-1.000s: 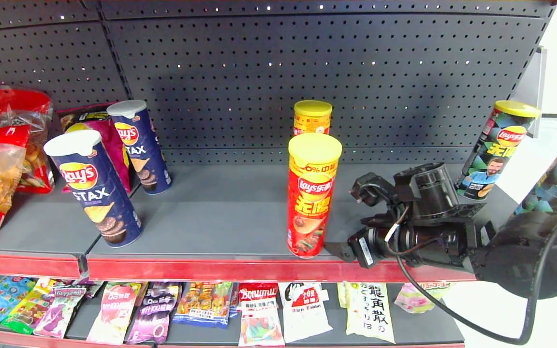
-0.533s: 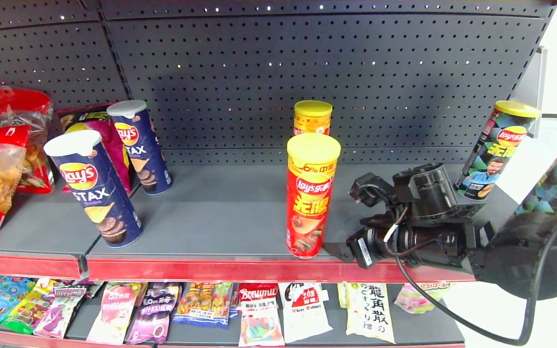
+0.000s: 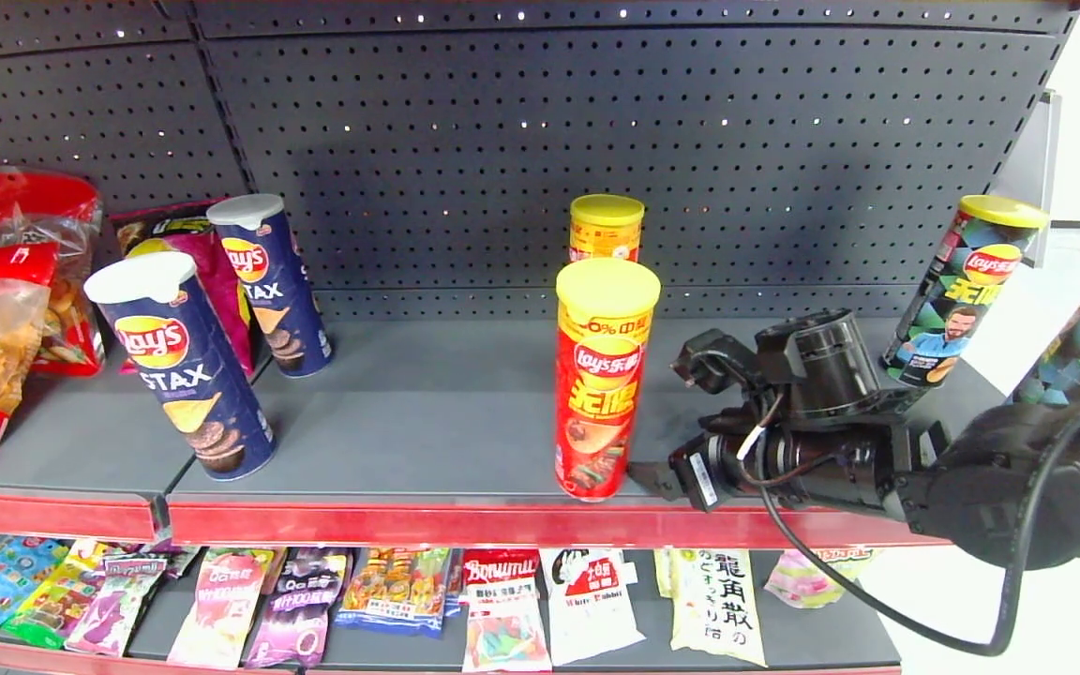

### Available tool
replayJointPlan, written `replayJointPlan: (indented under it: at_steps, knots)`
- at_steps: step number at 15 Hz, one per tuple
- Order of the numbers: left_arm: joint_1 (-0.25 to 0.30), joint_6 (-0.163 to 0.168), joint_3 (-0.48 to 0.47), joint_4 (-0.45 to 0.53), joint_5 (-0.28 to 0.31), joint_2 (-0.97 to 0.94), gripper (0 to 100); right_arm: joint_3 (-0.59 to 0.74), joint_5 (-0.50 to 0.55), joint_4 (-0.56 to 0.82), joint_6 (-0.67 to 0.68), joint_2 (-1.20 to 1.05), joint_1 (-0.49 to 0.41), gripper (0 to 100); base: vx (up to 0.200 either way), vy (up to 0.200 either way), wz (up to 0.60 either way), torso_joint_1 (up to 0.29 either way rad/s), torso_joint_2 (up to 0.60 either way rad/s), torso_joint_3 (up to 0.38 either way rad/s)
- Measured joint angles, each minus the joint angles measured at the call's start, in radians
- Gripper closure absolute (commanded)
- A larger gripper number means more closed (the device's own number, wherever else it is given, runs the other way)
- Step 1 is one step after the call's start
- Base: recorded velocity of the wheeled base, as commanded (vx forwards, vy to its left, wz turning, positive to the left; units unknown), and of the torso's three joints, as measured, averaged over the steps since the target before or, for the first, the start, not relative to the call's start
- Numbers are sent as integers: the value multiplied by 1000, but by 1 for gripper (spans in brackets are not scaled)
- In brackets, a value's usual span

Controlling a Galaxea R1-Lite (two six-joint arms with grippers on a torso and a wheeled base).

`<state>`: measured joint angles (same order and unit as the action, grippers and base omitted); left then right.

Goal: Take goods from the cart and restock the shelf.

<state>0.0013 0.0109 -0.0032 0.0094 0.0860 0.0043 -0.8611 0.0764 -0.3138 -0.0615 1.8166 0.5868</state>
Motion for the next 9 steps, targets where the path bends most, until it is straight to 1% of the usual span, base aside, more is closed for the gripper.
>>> replayJointPlan:
  at_steps: [9]
  knots:
    - [0, 0, 0, 0, 0, 0, 0, -20, -1, -1, -1, 16, 7, 0, 0, 0, 0, 0, 0, 0]
